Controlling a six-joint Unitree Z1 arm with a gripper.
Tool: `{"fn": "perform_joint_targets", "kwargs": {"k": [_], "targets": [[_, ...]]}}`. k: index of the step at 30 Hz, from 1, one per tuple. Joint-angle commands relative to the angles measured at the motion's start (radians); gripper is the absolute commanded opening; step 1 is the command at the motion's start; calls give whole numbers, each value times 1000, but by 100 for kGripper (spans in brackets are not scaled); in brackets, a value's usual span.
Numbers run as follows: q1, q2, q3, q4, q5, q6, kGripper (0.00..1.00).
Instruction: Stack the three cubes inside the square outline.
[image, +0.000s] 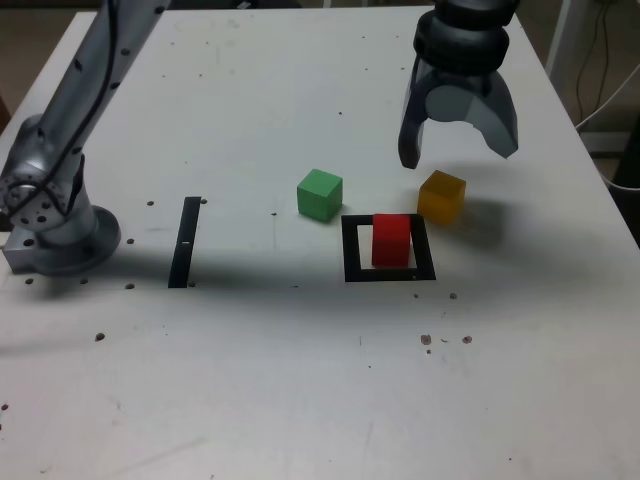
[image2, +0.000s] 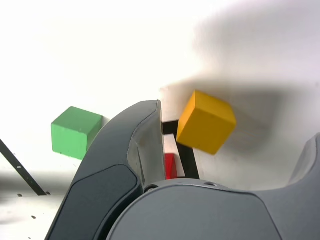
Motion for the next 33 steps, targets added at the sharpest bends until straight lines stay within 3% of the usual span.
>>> {"fn": "perform_joint_targets", "kwargs": {"k": [1, 11, 17, 24, 33], "targets": [[4, 9, -6, 4, 2, 4, 99], [6, 12, -9, 3, 8, 63, 99], [5, 6, -9, -4, 17, 189, 99], [4, 1, -8, -15, 2, 348, 99], [-1, -3, 2, -20, 5, 381, 98]]}}
